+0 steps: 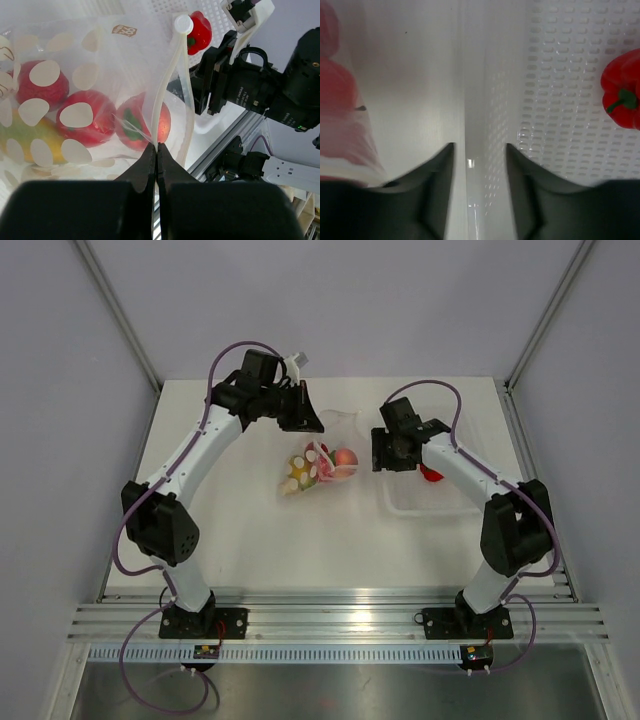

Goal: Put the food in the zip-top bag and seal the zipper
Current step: Adjust the bin at the center of the board, then pick up the fake vegetable from the bin.

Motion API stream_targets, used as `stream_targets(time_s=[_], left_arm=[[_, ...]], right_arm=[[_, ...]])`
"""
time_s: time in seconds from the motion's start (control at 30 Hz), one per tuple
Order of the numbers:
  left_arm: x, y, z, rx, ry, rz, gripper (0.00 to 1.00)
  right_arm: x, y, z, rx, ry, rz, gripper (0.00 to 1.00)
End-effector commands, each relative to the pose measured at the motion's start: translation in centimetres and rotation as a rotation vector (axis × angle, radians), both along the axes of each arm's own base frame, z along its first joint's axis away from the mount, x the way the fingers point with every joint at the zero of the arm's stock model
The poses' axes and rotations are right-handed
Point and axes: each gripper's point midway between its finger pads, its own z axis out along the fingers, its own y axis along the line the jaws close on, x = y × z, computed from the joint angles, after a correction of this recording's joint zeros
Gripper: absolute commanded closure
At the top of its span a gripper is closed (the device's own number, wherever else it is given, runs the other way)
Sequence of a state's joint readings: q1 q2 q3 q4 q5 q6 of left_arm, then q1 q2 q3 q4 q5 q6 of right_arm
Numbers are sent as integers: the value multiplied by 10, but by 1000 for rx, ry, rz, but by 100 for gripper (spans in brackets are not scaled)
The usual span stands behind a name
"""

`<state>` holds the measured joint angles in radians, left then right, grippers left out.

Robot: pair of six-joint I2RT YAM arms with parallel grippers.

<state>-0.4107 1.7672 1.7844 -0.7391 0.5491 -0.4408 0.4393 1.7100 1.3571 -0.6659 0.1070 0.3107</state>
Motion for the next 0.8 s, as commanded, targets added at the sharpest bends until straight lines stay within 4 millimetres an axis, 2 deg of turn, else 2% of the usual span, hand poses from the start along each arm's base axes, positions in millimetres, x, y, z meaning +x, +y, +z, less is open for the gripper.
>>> stream_targets(time_s=[0.0, 0.03, 0.13, 0.2, 0.33, 0.37, 0.43, 0.47, 0.57, 0.6, 0.77], left_arm=[[-2, 1, 20, -24, -71, 0, 100], [-1, 1, 20, -25, -73, 2, 100], [0, 1, 18, -22, -66, 4, 100], [1, 0, 17, -23, -63, 4, 100], [1, 1, 17, -25, -62, 7, 100], [0, 1, 17, -23, -61, 5, 100], [0, 1, 17, -21, -64, 6, 100], [0, 1, 16, -20, -64, 6, 100], [0, 2, 15, -18, -65, 5, 100], [-1, 2, 14, -18, -60, 3, 100], [-2, 1, 13, -20, -58, -3, 100]], right_arm=[[-12, 15, 31, 63, -40, 33, 33], [-11, 11, 36, 50, -57, 26, 26], [-4, -3, 62, 11, -148, -11, 18], [2, -9, 82, 7, -219, -40, 15], [13, -29, 100, 10, -293, -150, 13], [18, -46, 96, 2, -291, -216, 13], [20, -64, 86, 43, -262, -332, 13], [23, -85, 80, 72, -235, -402, 13], [26, -102, 58, 101, -177, -480, 10], [27, -109, 48, 68, -154, -486, 9], [34, -128, 25, -76, -111, -471, 4]])
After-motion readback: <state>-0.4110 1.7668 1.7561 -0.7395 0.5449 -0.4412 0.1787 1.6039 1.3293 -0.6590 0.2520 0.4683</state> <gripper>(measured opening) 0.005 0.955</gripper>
